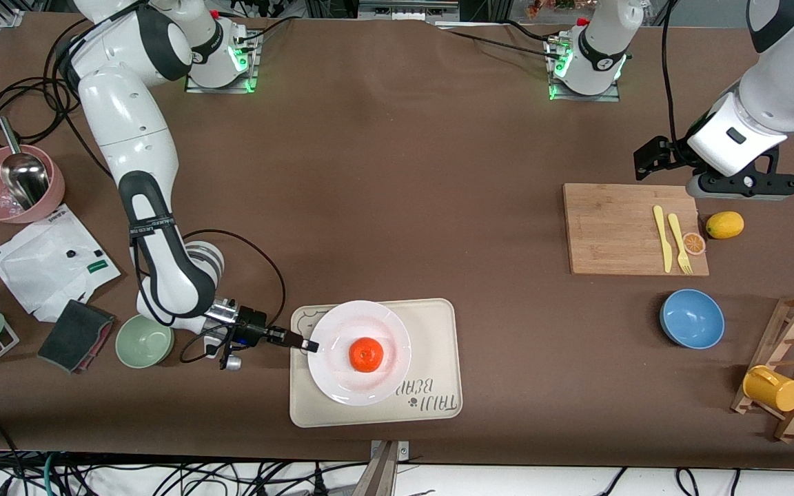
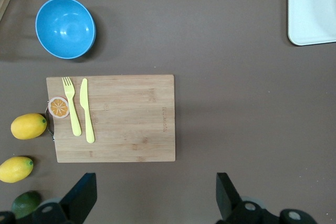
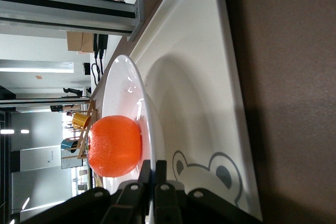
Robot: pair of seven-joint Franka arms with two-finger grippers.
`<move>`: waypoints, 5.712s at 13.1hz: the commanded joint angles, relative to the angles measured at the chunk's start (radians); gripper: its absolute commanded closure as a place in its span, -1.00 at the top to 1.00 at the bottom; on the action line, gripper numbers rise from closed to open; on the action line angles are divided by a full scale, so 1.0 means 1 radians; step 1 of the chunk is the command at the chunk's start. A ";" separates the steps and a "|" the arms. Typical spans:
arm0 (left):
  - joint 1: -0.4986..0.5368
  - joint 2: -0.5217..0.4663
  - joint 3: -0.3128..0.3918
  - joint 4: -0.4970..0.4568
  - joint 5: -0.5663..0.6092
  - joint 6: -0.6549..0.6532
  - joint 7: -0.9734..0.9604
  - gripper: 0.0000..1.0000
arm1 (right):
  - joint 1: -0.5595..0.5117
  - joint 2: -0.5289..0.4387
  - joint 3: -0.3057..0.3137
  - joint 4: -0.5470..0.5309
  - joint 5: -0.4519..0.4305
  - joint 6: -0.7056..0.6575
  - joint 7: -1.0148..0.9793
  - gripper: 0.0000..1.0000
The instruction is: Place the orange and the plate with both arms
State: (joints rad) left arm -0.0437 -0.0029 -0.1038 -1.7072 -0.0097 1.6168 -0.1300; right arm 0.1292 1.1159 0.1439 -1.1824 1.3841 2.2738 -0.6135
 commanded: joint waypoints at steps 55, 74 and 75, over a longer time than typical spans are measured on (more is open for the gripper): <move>0.010 0.015 0.007 0.035 0.017 -0.037 0.012 1.00 | 0.001 -1.102 -0.194 -0.797 -1.353 -0.549 0.653 1.00; 0.007 0.014 0.000 0.055 0.013 -0.069 0.007 1.00 | -0.077 -1.114 -0.216 -0.416 -1.396 -0.813 0.666 1.00; 0.007 0.014 0.000 0.054 0.013 -0.069 0.006 1.00 | -0.077 -1.113 -0.219 -0.408 -1.398 -0.809 0.664 1.00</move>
State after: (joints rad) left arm -0.0377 -0.0017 -0.1012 -1.6834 -0.0097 1.5704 -0.1300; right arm 0.0541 -0.0200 -0.0666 -1.6329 -0.0064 1.4695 0.0661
